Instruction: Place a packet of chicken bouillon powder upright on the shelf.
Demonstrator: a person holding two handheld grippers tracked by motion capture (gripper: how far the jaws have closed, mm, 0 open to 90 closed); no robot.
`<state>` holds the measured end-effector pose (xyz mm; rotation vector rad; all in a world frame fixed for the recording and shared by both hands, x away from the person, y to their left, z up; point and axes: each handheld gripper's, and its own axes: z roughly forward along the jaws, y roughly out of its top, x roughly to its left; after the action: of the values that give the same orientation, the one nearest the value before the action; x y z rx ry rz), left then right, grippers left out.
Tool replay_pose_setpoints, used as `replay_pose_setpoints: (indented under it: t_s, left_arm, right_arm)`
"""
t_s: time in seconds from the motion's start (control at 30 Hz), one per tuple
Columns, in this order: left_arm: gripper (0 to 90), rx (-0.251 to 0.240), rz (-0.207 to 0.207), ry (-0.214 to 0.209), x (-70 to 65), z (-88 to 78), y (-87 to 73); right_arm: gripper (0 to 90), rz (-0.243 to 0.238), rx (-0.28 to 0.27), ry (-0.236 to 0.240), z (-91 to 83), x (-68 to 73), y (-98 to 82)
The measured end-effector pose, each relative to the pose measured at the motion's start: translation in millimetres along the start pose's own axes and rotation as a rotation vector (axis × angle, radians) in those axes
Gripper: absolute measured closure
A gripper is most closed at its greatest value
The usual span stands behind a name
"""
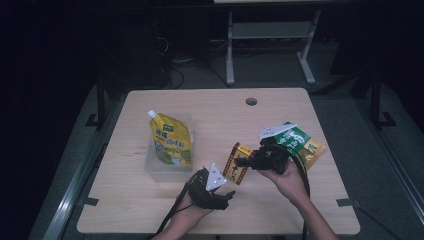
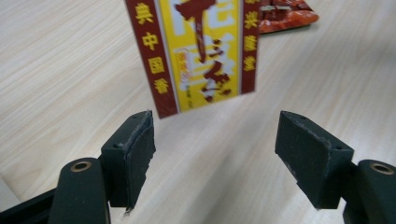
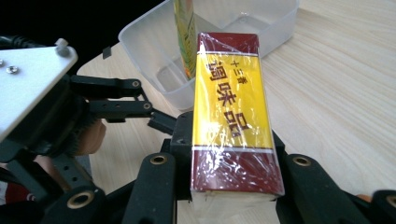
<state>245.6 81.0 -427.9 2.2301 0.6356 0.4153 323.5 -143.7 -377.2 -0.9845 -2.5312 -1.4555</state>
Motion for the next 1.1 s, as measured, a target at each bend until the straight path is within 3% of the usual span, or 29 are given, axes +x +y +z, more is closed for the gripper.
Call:
replay_pose_setpoints:
  t_s: [0.2,0.33,0.5,0.57,0.67,0.7,1.1]
  left_arm:
    - [26.8,-0.017,0.0,-0.03,-5.7,-4.9,-5.8]
    - [26.4,-0.016,0.038,-0.051,-7.3,-6.5,-9.5]
    - [26.3,-0.019,0.042,-0.081,-10.6,-6.8,-13.4]
    - [26.0,-0.023,0.029,-0.095,-13.2,-7.1,-14.5]
    - [26.0,-0.028,0.044,-0.101,-15.8,-8.2,-14.7]
    - [25.9,-0.03,0.042,-0.105,-16.6,-8.4,-14.7]
    - [25.4,-0.034,0.048,-0.128,-17.5,-9.8,-17.2]
  right_arm:
    - [67.2,-0.053,0.005,0.004,1.3,-0.4,9.4]
    - [67.1,-0.077,0.007,0.007,2.1,-0.6,15.4]
    - [67.1,-0.129,0.012,0.022,5.9,3.3,30.4]
    - [67.1,-0.168,0.012,0.037,11.1,8.0,41.1]
    - [67.1,-0.188,0.022,0.053,15.9,11.7,48.7]
    - [67.1,-0.215,0.03,0.057,20.9,16.3,56.1]
    - [67.1,-0.322,0.042,0.128,43.6,38.0,87.8]
